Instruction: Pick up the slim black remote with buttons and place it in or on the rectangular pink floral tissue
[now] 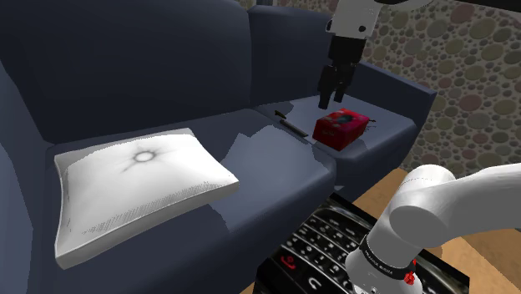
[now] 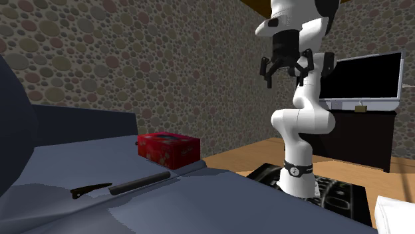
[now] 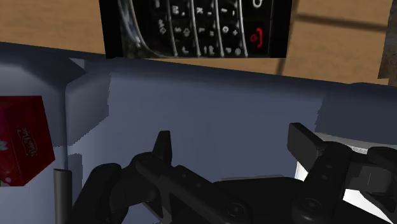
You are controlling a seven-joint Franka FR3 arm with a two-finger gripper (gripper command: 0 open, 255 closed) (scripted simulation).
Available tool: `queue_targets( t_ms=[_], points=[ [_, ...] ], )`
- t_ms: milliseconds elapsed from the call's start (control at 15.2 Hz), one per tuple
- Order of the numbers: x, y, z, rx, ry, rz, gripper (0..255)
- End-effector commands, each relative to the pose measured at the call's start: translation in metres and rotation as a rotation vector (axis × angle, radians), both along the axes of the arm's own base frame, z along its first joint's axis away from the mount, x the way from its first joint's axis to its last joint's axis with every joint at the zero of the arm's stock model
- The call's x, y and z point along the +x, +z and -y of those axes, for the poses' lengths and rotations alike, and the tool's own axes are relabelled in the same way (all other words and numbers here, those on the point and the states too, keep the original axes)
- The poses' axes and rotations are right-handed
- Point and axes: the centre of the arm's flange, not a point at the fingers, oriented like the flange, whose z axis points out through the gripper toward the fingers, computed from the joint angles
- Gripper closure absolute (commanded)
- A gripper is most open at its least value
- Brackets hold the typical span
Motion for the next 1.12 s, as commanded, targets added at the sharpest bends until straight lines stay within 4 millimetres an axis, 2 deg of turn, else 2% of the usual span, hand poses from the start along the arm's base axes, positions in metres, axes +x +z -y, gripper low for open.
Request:
queue_targets(
  t_ms=[0,1056],
  points=[
    [0.000,0.000,0.000,0.000,0.000,0.000,0],
    [0.122,-0.106,0.138,0.026,-0.113,0.012,0]
  ],
)
